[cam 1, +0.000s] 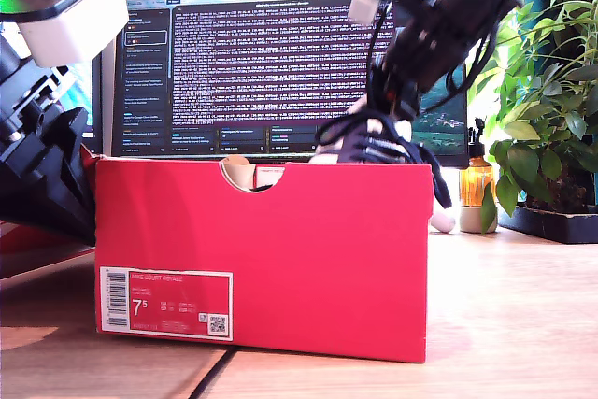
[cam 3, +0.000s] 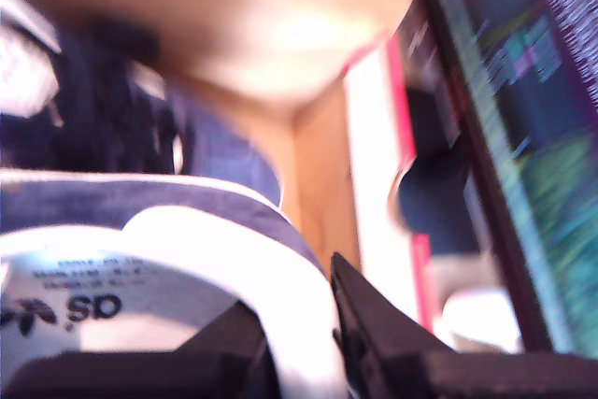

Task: Pack the blue shoes by picking the first shoe and placing it inside the red shoebox, left side, then picking and rotating the second shoe and placing it in the shoebox

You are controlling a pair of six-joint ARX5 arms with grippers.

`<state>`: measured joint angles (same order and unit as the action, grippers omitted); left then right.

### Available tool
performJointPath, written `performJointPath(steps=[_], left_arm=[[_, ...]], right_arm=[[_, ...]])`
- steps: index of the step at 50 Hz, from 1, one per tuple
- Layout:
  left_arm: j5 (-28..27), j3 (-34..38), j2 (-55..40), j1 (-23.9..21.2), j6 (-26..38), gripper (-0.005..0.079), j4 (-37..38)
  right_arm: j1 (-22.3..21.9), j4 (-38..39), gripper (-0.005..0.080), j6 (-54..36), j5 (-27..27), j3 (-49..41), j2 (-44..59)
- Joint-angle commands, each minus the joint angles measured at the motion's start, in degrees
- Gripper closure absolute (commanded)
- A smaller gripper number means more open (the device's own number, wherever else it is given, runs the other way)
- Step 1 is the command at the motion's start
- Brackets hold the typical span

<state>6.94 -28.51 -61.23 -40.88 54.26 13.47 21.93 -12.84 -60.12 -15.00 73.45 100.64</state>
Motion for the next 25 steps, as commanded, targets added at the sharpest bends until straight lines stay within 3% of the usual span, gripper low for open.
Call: performJointPath(steps=[1, 16, 18, 25], left_arm=[[-0.5, -0.57, -0.26, -0.39, 0.22, 0.0761, -1.05], [-0.57, -0.57, -0.26, -0.39, 0.13, 0.0761, -1.05], [-0.57, -0.57, -0.26, -0.39, 0.09, 0.0761, -1.07], [-0.55, -0.57, -0.26, -0.37, -1.44, 0.0761, -1.07]], right_arm=[[1.57, -0.48, 0.0764, -0.72, 1.44, 0.31, 1.6], [4.57, -0.72, 0.0748, -4.46, 12.31, 0.31, 2.71], [5.2, -0.42, 0.07, -4.57, 14.38, 0.31, 2.71], [7.28, -0.2, 0.0416, -6.27, 17.77, 0.31, 2.71]])
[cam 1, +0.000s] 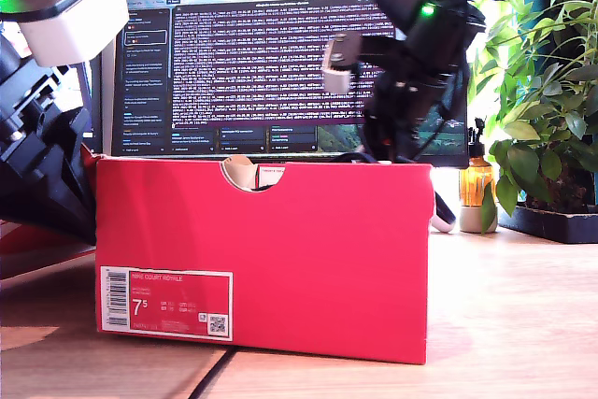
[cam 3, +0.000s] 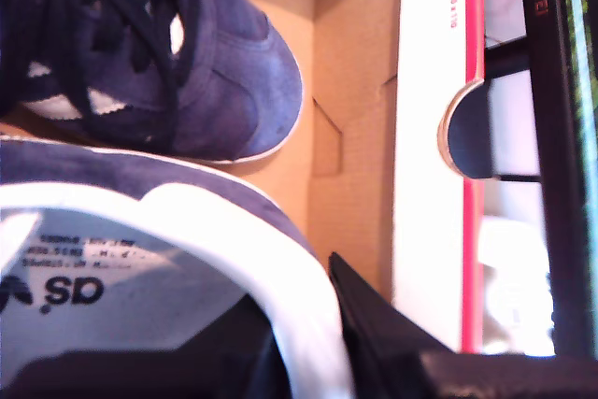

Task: Pack the blue shoes by picking the first shoe and placing it inside the red shoebox, left side, then picking and rotating the second shoe and placing it in the shoebox

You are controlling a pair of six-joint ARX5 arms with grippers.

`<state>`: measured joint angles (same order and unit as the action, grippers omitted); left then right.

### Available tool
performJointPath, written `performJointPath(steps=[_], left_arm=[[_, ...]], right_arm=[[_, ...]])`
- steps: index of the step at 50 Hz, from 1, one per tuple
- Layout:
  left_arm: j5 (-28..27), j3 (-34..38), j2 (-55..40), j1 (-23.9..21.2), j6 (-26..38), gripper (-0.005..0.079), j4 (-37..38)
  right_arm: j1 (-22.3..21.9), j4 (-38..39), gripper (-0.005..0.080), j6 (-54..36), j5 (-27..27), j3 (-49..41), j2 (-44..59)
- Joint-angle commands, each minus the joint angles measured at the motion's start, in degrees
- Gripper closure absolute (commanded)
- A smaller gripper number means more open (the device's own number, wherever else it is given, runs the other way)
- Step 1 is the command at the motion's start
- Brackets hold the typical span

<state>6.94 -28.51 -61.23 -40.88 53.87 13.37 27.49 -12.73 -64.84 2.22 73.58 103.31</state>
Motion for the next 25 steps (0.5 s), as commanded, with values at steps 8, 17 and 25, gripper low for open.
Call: performJointPath(steps=[8, 17, 25], left_arm=[[-0.59, -0.57, -0.26, -0.37, -3.61, 0.0761, -0.98], [-0.72, -0.57, -0.26, -0.39, -7.82, 0.0761, -0.59], [-0.66, -0.57, -0.26, -0.37, -9.33, 0.076, -1.2]], right_arm=[[3.78, 0.9, 0.0371, -3.23, 8.52, 0.26, 0.02], [5.99, -1.29, 0.0371, -3.85, 16.28, 2.56, -0.09], [8.98, -2.19, 0.0405, 3.54, 20.31, 7.54, -0.52]])
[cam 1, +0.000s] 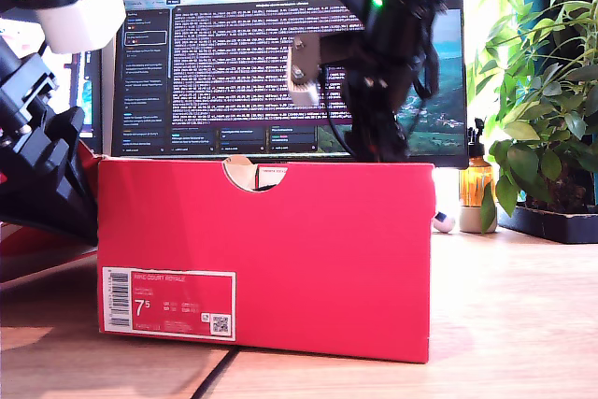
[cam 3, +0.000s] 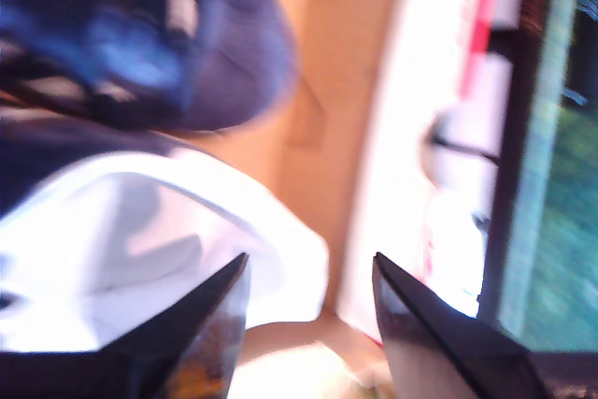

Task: Pack the blue shoes by picking the first shoe and placing it inside the red shoebox, left side, then picking and rotating the second shoe and placing it in the shoebox

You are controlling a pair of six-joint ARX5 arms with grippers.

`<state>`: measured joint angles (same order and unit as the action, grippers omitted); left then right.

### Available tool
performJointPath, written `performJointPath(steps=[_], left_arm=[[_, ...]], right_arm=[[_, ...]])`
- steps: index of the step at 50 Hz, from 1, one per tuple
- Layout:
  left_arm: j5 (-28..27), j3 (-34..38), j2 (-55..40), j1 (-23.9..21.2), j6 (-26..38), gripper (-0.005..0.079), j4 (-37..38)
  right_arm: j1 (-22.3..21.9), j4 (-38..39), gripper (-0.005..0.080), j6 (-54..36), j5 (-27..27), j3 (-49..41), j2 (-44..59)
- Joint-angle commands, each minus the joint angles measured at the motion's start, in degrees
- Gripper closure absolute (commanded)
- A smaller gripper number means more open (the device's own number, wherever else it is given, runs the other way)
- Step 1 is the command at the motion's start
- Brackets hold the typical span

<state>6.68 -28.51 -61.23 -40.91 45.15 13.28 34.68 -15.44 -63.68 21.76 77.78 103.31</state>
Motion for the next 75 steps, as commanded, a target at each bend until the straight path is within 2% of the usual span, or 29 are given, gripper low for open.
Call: performJointPath(steps=[1, 4, 7, 10, 11, 14, 19, 27, 36, 41, 46, 54, 63, 71, 75], left_arm=[[-0.2, -0.57, -0.26, -0.35, -0.59, 0.076, -1.11], [-0.2, -0.59, -0.26, -0.31, -0.81, 0.0754, -1.09], [0.39, -0.59, -0.26, -0.31, -1.6, 0.0755, -0.59], [1.22, -0.59, -0.26, -0.31, -1.81, 0.0755, 0.22], [1.42, -0.59, -0.26, -0.31, -1.84, 0.0755, 0.57], [2.67, -0.59, -0.26, -0.31, -1.68, 0.0755, 1.57], [7.91, -0.66, -0.13, -0.37, -1.7, 0.0755, 2.12], [12.46, -0.9, 2.86, -0.7, -1.81, 0.0756, 2.16], [11.45, -1.95, 10.54, -3.45, -4.92, 0.0762, 4.52], [8.31, -3.39, 15.08, -5.68, -6.4, 0.0762, 8.33], [4.59, -3.87, 18.47, -7.5, -10.36, 0.0762, 12.52], [4.13, -3.87, 22.16, -8.98, -16.9, 0.0762, 19.52], [7.34, -3.87, 26.14, -8.11, -24.61, 0.0761, 17.18], [6.91, -3.87, 27.15, -4.46, -25.83, 0.0761, 11.08], [3.98, -3.85, 26.86, -1.4, -25.73, 0.0761, 8.9]], right_arm=[[2.12, 0.46, 0.0417, 3.1, 1.29, 4.07, -0.52], [2.99, 0.35, 0.048, 5.79, 2.86, 6.69, -0.52], [3.63, 0.07, 0.0595, 8.87, 4.2, 9.35, -0.52], [4.22, -0.98, 0.0755, 12.85, 4.87, 12.2, -0.52], [4.35, -1.68, 0.0766, 14.25, 4.85, 13.27, -0.52], [4.42, -3.72, 0.0759, 18.8, 4.81, 15.98, -0.55], [4.42, -8.57, 0.0759, 25.53, 4.76, 19.85, -0.87], [4.11, -13.62, 0.0759, 31.19, 4.74, 21.88, -2.36], [2.23, -20.28, 0.0758, 37.35, 3.91, 21.88, -3.52], [0.83, -26.03, 0.0758, 41.07, 3.28, 21.88, -3.52], [-0.31, -30.4, 0.0758, 43.54, -1.27, 21.88, -3.52], [-2.08, -34.88, 0.0758, 49.83, -6.12, 21.88, -3.63], [-4.68, -38.73, 0.0758, 56.22, -12.5, 21.42, -3.89], [-6.45, -36.48, 0.0758, 58.51, -11.26, 16.87, -6.69], [-6.97, -33.44, 0.0758, 59.67, -8.41, 12.33, -9.64]])
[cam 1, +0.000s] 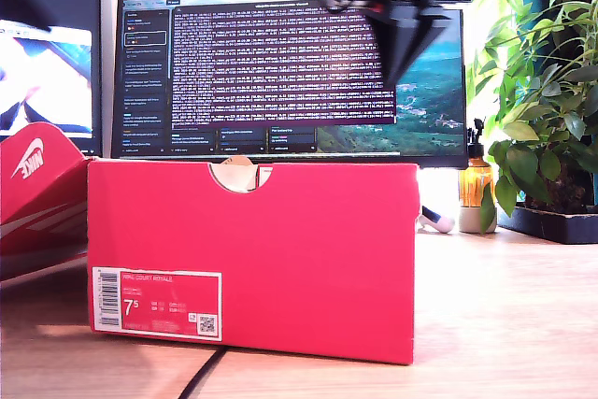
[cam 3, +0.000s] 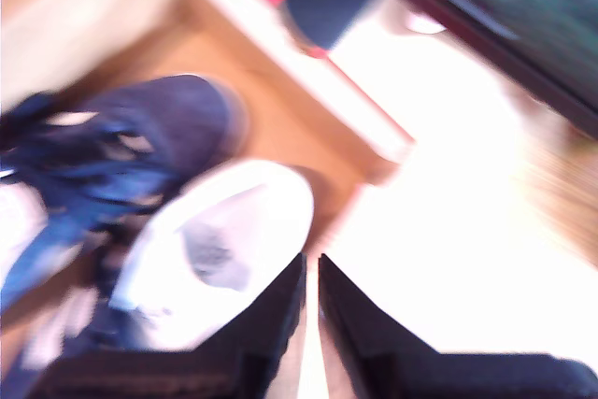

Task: Pack the blue shoes by picking the first shoe and placing it inside the red shoebox, left side, then picking and rotating the second shoe and placing it in the shoebox

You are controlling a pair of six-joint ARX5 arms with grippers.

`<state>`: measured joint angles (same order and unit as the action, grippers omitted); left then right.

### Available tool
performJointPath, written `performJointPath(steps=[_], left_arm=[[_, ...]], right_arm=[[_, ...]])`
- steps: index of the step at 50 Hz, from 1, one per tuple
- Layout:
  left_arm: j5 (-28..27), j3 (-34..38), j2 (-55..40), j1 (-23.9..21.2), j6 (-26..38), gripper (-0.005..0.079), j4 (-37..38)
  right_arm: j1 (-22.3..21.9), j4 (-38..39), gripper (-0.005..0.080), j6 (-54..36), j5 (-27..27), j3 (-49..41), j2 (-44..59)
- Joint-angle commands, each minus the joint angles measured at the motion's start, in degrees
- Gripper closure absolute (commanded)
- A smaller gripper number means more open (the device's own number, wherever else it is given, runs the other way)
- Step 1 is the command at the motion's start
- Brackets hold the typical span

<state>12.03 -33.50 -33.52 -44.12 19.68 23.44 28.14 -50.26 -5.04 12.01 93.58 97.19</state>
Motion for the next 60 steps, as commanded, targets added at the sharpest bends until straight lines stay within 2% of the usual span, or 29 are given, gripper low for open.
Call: performJointPath(steps=[1, 7, 14, 18, 25, 31, 38, 43, 49, 54, 60], left_arm=[[-2.43, 1.14, -1.11, 2.73, -0.17, 0.0761, -1.86], [-7.85, 1.16, -2.56, 9.92, -0.04, 0.0761, -5.49], [-17.62, 1.16, -5.46, 19.78, -0.37, 0.0761, -10.14], [-22.23, 1.16, -7.32, 25.18, -2.75, 0.0761, -12.5], [-27.3, 1.18, -9.22, 32.46, -5.77, 0.0761, -13.27], [-27.45, 1.29, -9.22, 36.59, -9.94, 0.0761, -14.6], [-27.36, 2.99, -9.25, 38.91, -15.8, 0.0761, -17.66], [-24.41, 6.08, -9.25, 38.97, -15.87, 0.0761, -20.33], [-24.39, 10.91, -9.18, 38.97, -16.61, 0.0761, -23.61], [-24.41, 14.6, -8.68, 38.97, -16.68, 0.0761, -27.76], [-24.41, 16.02, -7.58, 38.97, -17.57, 0.0761, -28.44]], right_arm=[[-0.57, 2.29, 0.0758, 1.4, 2.03, -4.83, -4.48], [-1.77, 8.63, 0.0758, 1.66, 2.51, -13.77, -10.95], [-3.63, 16.11, 0.0758, 1.99, 2.6, -23.37, -18.69], [-4.79, 20.55, 0.0758, 2.29, 3.8, -29.03, -23.12], [-7.02, 27.98, 0.0758, 2.69, 5.31, -39.1, -31.21], [-9.05, 33.88, 0.0758, 2.12, 5.51, -47.67, -37.33], [-11.39, 41.05, 0.0758, 0.15, 5.46, -56.5, -42.18], [-13.03, 45.81, 0.0758, -0.81, 4.85, -61.61, -44.02], [-15.23, 51.01, 0.0758, -0.5, 5.31, -66.25, -45.81], [-18.64, 53.48, 0.0757, -0.63, 5.68, -68.94, -47.65], [-23.34, 55.19, 0.0758, 0.5, 3.93, -71.19, -49.77]])
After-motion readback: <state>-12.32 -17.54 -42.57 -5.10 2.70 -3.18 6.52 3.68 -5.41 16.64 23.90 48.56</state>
